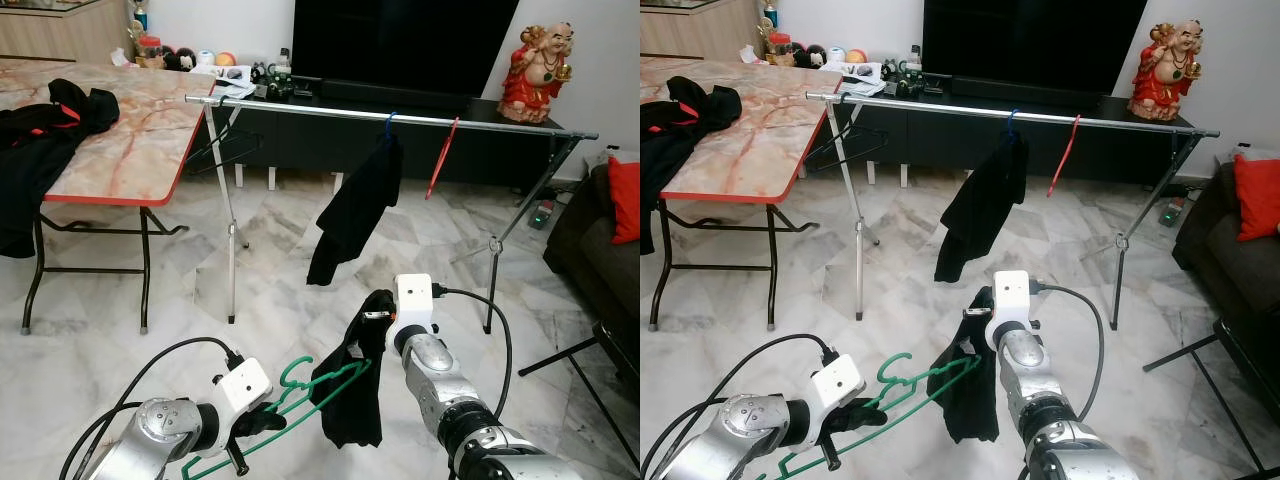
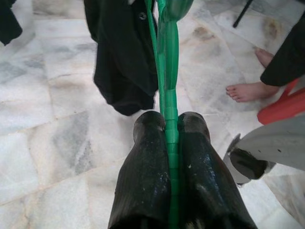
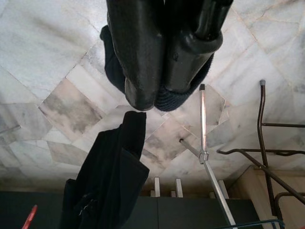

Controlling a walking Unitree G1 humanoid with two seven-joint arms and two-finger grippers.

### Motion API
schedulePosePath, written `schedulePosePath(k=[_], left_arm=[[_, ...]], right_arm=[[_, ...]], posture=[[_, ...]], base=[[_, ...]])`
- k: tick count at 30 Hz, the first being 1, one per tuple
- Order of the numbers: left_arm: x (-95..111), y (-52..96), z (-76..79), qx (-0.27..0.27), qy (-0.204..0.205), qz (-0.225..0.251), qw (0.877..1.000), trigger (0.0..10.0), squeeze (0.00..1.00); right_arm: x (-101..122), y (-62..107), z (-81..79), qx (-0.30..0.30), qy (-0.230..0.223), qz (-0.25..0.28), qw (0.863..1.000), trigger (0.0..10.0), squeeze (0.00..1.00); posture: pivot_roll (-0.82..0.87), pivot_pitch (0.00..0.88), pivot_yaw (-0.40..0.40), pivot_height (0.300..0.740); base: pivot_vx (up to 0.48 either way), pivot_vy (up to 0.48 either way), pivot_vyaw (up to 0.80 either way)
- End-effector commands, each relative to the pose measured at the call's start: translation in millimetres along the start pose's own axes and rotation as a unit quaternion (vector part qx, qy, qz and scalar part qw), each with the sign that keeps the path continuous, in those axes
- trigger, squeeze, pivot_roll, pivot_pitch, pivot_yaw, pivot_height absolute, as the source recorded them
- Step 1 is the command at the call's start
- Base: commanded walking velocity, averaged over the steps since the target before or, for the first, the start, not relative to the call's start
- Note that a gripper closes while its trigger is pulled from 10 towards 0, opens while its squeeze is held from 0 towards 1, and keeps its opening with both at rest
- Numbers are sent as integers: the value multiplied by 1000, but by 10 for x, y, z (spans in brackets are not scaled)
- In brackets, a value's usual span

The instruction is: Hang hanger

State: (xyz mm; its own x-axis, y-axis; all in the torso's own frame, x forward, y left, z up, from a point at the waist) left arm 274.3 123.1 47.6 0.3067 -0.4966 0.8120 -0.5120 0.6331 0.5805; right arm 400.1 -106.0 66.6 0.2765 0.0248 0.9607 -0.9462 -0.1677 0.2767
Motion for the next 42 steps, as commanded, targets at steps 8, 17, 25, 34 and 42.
schedulePosePath(k=[8,17,25,34,42], left_arm=[[205,-90,-109,47,-22,38,998,10000,0],[318,-158,-31,41,-24,67,997,10000,0],[459,-253,-30,59,-30,86,994,10000,0],[427,-354,80,44,-33,69,996,10000,0],[376,-318,-55,77,-32,56,995,10000,0]], right_arm=[[188,-33,-5,3,6,28,1000,10000,0],[206,-39,-74,12,5,31,999,10000,0],[254,-48,-180,26,-4,40,999,10000,0],[385,-59,-291,29,-14,63,997,10000,0],[328,-54,-193,3,-20,51,999,10000,0]], posture=[[162,0,-147,740],[161,0,-144,740],[158,0,-142,740],[152,0,-138,740],[155,0,-140,740]], base=[[0,0,0],[0,0,0],[0,0,0],[0,0,0],[0,0,0]])
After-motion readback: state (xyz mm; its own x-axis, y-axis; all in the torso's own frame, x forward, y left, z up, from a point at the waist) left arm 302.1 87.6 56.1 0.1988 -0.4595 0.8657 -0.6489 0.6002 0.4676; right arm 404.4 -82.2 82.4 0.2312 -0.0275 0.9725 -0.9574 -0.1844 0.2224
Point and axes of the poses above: a point about 5 cm out from each wrist's last joint towards the gripper, its own y axis pointing back from the gripper into the wrist, its own x axis along the axis of the wrist's last joint, z = x × y, the point moved 4 cm from there along -y, pointing out of the wrist towards the gripper, and after that the axes turned 2 degrees about y, right-handed, at the moved point
